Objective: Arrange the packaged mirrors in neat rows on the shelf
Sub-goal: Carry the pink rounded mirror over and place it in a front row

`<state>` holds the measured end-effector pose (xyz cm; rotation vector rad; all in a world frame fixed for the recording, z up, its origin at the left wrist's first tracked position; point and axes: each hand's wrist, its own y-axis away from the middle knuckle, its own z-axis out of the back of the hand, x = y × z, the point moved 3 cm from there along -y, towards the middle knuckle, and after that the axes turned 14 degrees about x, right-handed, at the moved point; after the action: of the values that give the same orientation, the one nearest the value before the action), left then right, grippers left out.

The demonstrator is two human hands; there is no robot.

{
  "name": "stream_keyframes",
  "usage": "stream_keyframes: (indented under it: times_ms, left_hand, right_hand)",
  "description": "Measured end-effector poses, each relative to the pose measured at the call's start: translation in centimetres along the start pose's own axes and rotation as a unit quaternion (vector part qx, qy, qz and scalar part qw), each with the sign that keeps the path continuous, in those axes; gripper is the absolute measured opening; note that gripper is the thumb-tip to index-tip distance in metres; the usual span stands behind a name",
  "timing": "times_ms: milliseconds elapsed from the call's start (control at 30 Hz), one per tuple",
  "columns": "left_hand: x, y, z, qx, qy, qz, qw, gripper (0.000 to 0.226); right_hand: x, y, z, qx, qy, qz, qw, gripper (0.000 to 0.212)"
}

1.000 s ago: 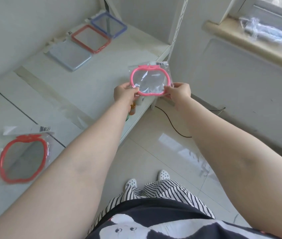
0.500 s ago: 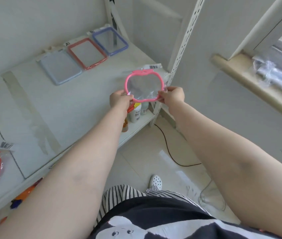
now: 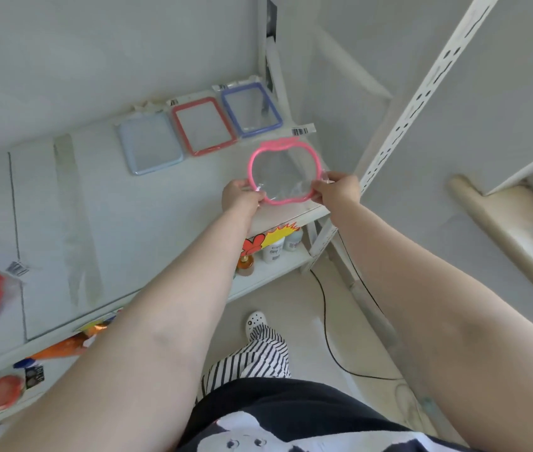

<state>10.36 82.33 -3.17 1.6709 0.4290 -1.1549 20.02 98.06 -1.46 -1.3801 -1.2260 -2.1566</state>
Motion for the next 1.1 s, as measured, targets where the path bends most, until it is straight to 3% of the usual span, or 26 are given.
stream_keyframes:
  times_ms: [167, 333, 400, 500, 600, 700, 867, 1100]
  left_hand:
    - [-1.8, -4.2, -2.6, 0.010, -0.074, 0.022, 0.997, 0.029]
    - [-2.4, -6.8, -4.0, 0.001, -0.090, 0.053, 0.995, 0.027]
    - [-2.3, -7.4, -3.7, -0.013, -0.090, 0.065, 0.994, 0.027]
    - [-1.8, -8.3, -2.9, -0.042, -0.082, 0.072, 0.993, 0.028]
    - [-0.3, -9.5, -2.4, -0.060, -0.088, 0.073, 0.992, 0.025]
    - [0.2, -9.2, -2.7, -0.075, -0.088, 0.073, 0.991, 0.015]
    - [0.3, -8.5, -3.2, -0.130, -0.070, 0.040, 0.988, 0.041]
    - [0.4, -8.9, -3.5, -0.136, -0.091, 0.052, 0.985, 0.032]
  right_hand:
    - [2.1, -4.3, 1.7, -0.017, 0.013, -0.006, 1.000, 0.036]
    - [2.9, -7.4, 2.3, -0.003, 0.032, -0.013, 0.999, 0.015]
    - [2.7, -8.7, 1.9, 0.012, 0.058, -0.019, 0.998, 0.024]
    - [2.8, -10.3, 0.9, 0.054, 0.092, -0.016, 0.994, 0.017]
    - [2.4, -12.0, 0.3, 0.076, 0.121, -0.018, 0.990, 0.029]
    - [1.7, -13.0, 0.0, 0.082, 0.161, -0.023, 0.983, 0.024]
    - [1.2, -13.9, -0.3, 0.082, 0.195, -0.025, 0.977, 0.017]
    - [1.1, -14.6, 0.0, 0.083, 0.225, -0.021, 0.970, 0.024]
